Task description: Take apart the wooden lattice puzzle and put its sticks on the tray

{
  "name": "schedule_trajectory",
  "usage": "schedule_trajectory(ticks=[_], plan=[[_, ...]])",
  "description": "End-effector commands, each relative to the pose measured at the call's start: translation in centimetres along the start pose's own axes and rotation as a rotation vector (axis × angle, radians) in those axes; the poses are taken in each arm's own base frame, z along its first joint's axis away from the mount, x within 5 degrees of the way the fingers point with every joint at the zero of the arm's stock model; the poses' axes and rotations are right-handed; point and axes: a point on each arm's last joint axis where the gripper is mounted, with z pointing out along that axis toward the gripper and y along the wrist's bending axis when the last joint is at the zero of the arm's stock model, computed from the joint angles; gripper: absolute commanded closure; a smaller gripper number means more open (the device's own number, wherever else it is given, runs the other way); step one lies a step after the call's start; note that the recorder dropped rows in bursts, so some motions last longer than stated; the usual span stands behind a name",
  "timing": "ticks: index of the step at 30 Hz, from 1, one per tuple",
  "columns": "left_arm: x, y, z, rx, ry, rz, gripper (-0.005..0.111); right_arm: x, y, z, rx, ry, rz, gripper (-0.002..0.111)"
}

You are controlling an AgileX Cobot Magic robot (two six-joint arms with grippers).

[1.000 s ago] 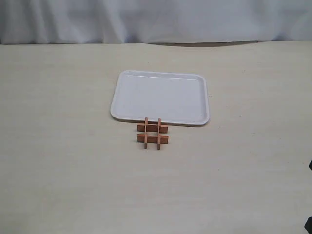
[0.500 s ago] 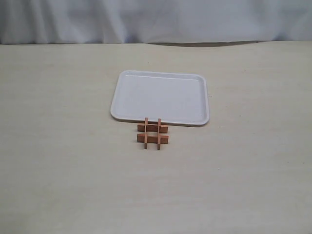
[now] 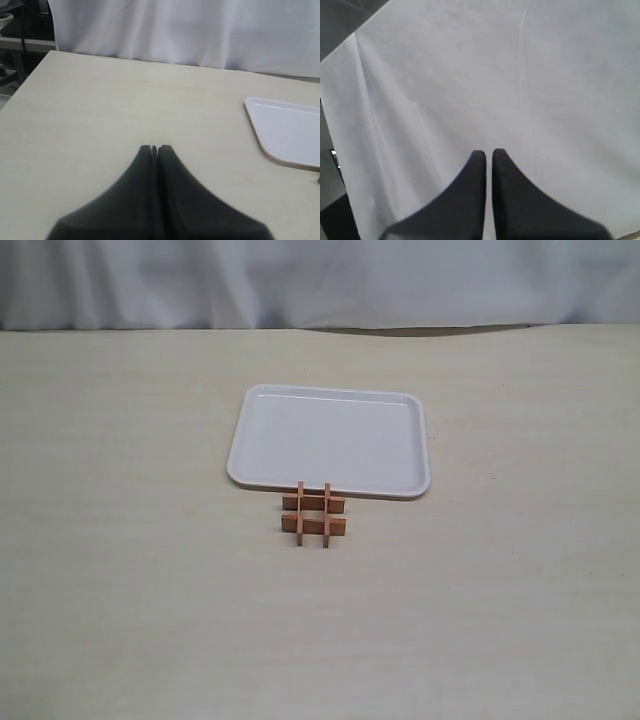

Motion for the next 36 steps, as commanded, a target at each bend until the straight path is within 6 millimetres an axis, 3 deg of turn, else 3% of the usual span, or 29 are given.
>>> schedule_trajectory(ticks=[1,3,8,11,16,22,23,25,26,29,33,36], plan=[[0.0,0.1,0.0,-0.012,-0.008,0.001,0.107,-2.3,1.8,2.2,0.023,0.076,0.014,0.104],[0.0,0.1,0.0,-0.012,-0.008,0.001,0.107,-3.1,2.7,4.2,0.045,0.167,-0.080,0.104],[0.0,0.1,0.0,-0.012,-0.008,0.001,0.107,-4.4,4.1,11.2,0.159,0.525,-0.322,0.104],[0.0,0.1,0.0,-0.012,-0.008,0.001,0.107,-3.4,3.5,14.8,0.272,0.765,-0.378,0.104],[0.0,0.1,0.0,-0.012,-0.008,0.001,0.107,-0.5,2.6,18.2,0.329,1.030,-0.385,0.104],[0.0,0.1,0.0,-0.012,-0.008,0.001,0.107,8.6,4.1,19.1,0.221,1.398,-0.409,0.104],[0.0,0.1,0.0,-0.012,-0.008,0.001,0.107,10.9,4.6,19.0,0.201,1.468,-0.417,0.104],[0.0,0.1,0.0,-0.012,-0.008,0.001,0.107,13.6,5.6,18.7,0.174,1.544,-0.429,0.104],[0.0,0.1,0.0,-0.012,-0.008,0.001,0.107,16.2,6.1,18.5,0.155,1.614,-0.454,0.104],[0.0,0.1,0.0,-0.012,-0.008,0.001,0.107,20.6,8.0,18.4,0.106,1.715,-0.495,0.104],[0.0,0.1,0.0,-0.012,-0.008,0.001,0.107,24.4,9.7,18.8,0.100,1.780,-0.502,0.104],[0.0,0.1,0.0,-0.012,-0.008,0.001,0.107,25.8,10.1,19.2,0.119,1.811,-0.466,0.104]])
